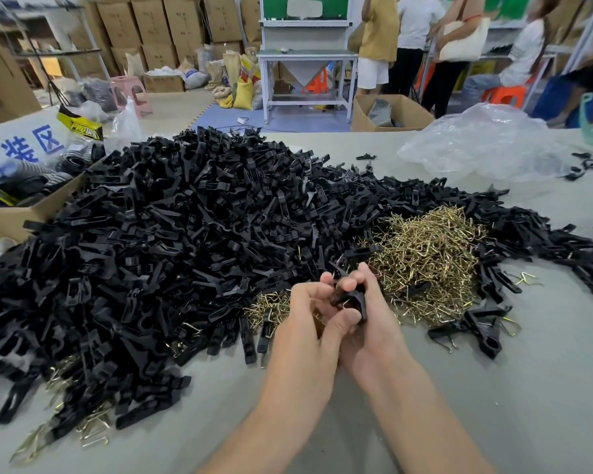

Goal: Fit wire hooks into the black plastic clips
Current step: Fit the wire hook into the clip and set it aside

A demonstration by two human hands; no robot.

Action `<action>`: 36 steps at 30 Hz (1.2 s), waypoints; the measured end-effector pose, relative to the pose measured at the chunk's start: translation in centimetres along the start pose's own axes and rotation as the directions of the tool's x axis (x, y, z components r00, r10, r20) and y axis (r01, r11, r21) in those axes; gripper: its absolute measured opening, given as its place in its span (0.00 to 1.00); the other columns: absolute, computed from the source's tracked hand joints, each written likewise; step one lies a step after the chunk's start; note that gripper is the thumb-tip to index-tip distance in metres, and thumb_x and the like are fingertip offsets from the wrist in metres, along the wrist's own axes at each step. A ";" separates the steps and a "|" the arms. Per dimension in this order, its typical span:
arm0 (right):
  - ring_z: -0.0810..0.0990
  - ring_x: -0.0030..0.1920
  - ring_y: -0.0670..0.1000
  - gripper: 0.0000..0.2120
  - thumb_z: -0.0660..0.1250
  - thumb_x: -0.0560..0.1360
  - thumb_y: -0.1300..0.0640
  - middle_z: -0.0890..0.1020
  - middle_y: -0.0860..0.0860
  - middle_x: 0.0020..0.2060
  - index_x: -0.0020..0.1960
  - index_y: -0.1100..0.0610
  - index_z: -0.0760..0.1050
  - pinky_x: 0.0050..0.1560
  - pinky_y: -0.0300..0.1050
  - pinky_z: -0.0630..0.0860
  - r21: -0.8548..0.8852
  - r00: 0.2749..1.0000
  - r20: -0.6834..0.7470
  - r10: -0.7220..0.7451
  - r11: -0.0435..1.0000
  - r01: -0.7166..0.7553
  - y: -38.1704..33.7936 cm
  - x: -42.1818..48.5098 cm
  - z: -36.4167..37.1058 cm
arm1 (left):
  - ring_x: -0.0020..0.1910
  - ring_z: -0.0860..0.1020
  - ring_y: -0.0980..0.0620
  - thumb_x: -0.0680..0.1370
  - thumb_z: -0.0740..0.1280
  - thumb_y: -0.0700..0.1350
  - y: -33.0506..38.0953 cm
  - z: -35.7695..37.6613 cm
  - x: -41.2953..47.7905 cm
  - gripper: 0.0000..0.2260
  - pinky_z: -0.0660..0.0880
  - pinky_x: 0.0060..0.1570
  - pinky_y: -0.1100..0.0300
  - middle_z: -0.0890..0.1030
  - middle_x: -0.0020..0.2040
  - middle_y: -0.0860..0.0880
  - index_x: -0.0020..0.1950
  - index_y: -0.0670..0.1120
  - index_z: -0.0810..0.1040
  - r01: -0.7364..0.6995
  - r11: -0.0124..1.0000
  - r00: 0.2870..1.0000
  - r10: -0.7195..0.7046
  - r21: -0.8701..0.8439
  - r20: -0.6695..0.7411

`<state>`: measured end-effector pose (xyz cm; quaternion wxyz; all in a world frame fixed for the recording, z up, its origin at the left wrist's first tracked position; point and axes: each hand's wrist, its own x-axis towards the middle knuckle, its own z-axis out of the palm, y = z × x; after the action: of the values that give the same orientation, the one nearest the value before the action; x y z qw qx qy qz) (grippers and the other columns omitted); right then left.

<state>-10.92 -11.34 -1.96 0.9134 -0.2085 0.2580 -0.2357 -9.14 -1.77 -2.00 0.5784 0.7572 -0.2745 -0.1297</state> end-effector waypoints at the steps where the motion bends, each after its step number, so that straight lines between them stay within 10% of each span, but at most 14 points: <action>1: 0.87 0.37 0.51 0.19 0.65 0.81 0.45 0.79 0.48 0.29 0.34 0.52 0.73 0.34 0.44 0.82 0.004 1.000 0.002 0.009 1.000 -0.009 0.0 0.1 0.0 | 0.40 0.79 0.61 0.79 0.70 0.50 -0.1 0.0 0.0 0.12 0.74 0.41 0.67 0.80 0.47 0.66 0.52 0.66 0.69 -0.038 0.998 0.999 0.038 0.053 0.000; 9: 0.85 0.32 0.51 0.15 0.64 0.82 0.45 0.85 0.53 0.34 0.43 0.55 0.76 0.31 0.41 0.81 -0.002 0.995 -0.096 -0.012 1.000 0.012 0.7 0.1 -0.3 | 0.47 0.77 0.71 0.80 0.64 0.32 0.3 0.4 0.2 0.16 0.68 0.43 0.79 0.80 0.53 0.61 0.44 0.54 0.69 -0.101 0.994 0.995 0.101 0.045 0.003; 24: 0.83 0.32 0.50 0.17 0.70 0.76 0.43 0.75 0.49 0.26 0.31 0.51 0.80 0.32 0.39 0.79 -0.078 0.999 0.028 -0.033 0.996 0.035 0.3 -0.3 -0.2 | 0.44 0.78 0.66 0.81 0.66 0.36 -1.0 -0.4 0.4 0.12 0.70 0.42 0.76 0.78 0.49 0.73 0.44 0.51 0.68 -0.125 0.989 0.992 0.122 0.075 0.042; 36: 0.85 0.37 0.49 0.19 0.68 0.77 0.47 0.79 0.50 0.28 0.29 0.51 0.75 0.47 0.44 0.73 -0.098 1.000 0.024 0.008 0.995 -0.006 0.7 -0.3 -0.4 | 0.36 0.79 0.63 0.80 0.65 0.36 -1.2 -0.2 0.6 0.15 0.69 0.35 0.74 0.82 0.40 0.62 0.42 0.53 0.66 -0.113 0.989 0.993 0.116 0.098 -0.025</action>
<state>-11.17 -10.70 -2.50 0.9060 -0.2553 0.2587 -0.2169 -8.21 -1.74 -2.99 0.5518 0.7692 -0.3145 -0.0711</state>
